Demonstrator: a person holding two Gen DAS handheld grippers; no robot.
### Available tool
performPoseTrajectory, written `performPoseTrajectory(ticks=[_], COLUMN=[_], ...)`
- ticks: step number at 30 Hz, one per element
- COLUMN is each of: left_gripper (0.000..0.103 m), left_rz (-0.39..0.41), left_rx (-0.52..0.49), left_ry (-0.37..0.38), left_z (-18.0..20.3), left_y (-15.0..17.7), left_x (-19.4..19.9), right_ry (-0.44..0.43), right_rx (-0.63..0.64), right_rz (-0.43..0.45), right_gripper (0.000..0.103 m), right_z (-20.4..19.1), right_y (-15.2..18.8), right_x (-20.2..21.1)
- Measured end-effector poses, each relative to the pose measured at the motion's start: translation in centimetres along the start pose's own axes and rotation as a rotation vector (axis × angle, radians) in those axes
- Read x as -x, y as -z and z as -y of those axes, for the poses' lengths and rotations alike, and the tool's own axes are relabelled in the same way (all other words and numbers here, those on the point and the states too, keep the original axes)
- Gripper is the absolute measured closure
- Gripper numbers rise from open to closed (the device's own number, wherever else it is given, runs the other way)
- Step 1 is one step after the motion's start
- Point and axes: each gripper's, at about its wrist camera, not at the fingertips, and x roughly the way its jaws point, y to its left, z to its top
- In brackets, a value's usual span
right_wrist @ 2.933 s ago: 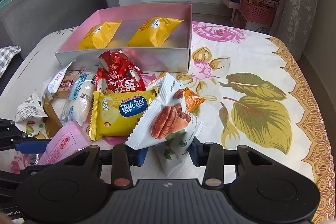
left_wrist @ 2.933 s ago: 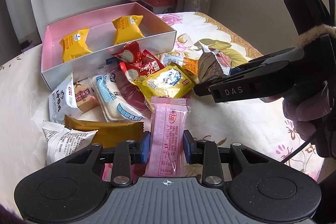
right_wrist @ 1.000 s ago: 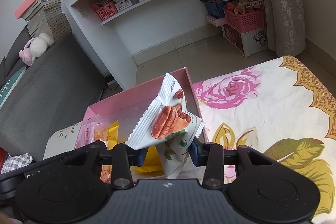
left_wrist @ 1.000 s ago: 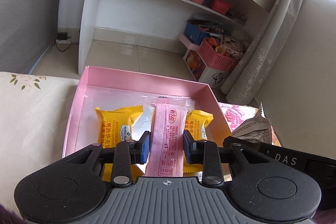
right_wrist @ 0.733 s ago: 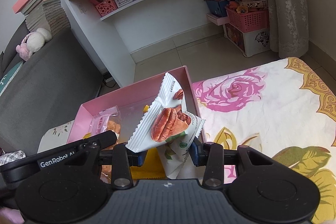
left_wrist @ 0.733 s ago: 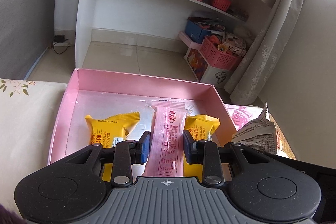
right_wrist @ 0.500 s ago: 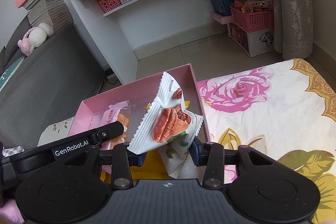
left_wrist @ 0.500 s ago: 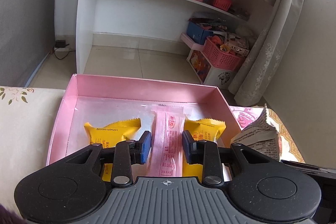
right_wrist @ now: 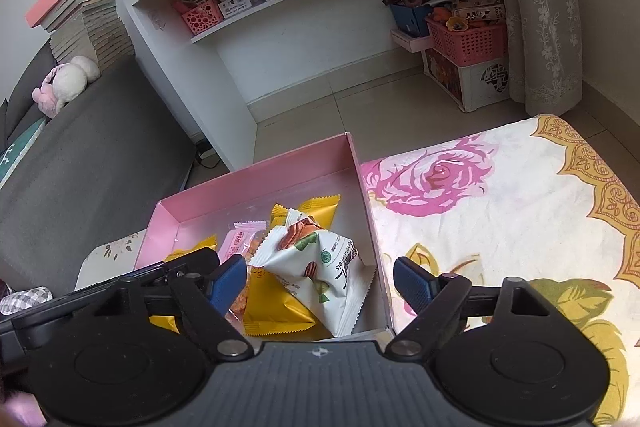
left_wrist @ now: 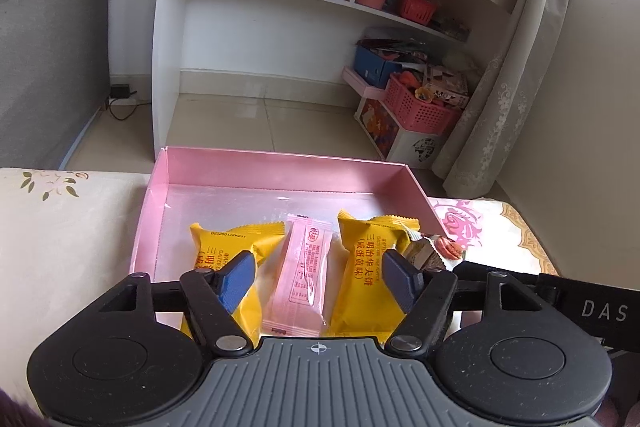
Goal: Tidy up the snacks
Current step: 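Withdraw both grippers from the box back over the snack pile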
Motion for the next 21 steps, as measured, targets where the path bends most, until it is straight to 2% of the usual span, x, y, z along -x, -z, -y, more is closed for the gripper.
performPoseTrajectory(ticks=[2, 6, 12, 21], left_gripper=[0.028, 0.017, 0.009, 0.007], left_rz=[-0.007, -0.012, -0.03, -0.044], left_rx=[-0.002, 0.001, 0.001, -0.045], left_ry=[-0.004, -0.02, -0.035, -0.069], left_z=[-0.1, -0.3, -0.3, -0.1], left_y=[0.2, 0.6, 1.3, 3.6], left_x=[0.8, 2.9, 5.9, 10.3], right_ry=[0.001, 0.006, 0.021, 0.024], right_rx=[-0.008, -0.009, 0.025, 0.063], right_rz=[0.003, 0.001, 0.003, 0.002], right_gripper=[0.018, 0.015, 0.011, 0.009], right_z=[0.1, 0.1, -0.5, -1.5], right_y=[0.0, 0.3, 1.3, 3.0], right_x=[0.7, 2.1, 4.3, 7.6])
